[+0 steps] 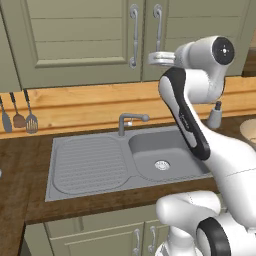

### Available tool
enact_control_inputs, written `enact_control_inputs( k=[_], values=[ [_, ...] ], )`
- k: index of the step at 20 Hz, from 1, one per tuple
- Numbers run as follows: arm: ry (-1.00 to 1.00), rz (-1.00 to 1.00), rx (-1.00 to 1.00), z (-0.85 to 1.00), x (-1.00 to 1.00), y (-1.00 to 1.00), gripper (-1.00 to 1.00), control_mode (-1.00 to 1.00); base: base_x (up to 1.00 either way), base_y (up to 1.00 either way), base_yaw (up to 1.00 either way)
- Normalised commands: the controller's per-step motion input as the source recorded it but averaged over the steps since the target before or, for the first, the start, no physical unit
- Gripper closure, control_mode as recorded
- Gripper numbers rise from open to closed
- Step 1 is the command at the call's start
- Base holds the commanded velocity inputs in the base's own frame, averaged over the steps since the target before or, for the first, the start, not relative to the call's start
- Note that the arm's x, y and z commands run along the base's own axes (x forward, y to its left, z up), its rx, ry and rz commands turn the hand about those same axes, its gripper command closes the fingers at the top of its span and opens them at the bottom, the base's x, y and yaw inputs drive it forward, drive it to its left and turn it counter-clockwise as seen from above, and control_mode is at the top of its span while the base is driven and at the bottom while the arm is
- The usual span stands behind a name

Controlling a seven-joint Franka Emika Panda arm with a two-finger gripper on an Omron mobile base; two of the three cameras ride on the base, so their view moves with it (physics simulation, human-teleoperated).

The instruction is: Open the cabinet, pick up the bread from the cabinet and place it in the basket. Then move the basket to the dining counter.

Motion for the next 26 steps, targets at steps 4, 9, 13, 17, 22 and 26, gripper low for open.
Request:
enact_control_inputs(
  k=[4, 9, 13, 17, 22, 26],
  values=[
    [-0.08, 0.00, 0.00, 0.52, 0.18, 0.01, -1.00, -1.00, 0.00, 0.00, 0.00],
    [0.00, 0.00, 0.00, 0.49, 0.26, 0.02, -1.00, -1.00, 0.00, 0.00, 0.00],
    [0.00, 0.00, 0.03, 0.07, 0.51, 0.04, -1.00, -1.00, 0.00, 0.00, 0.00],
    [0.00, 0.00, 0.06, -0.06, 0.33, 0.12, -1.00, -1.00, 0.00, 0.00, 0.00],
    [0.00, 0.00, 0.04, -0.22, 0.48, 0.21, -1.00, -1.00, 0.00, 0.00, 0.00],
    [-0.03, 0.00, 0.03, -0.23, 0.69, 0.01, -1.00, -1.00, 0.00, 0.00, 0.00]
  ],
)
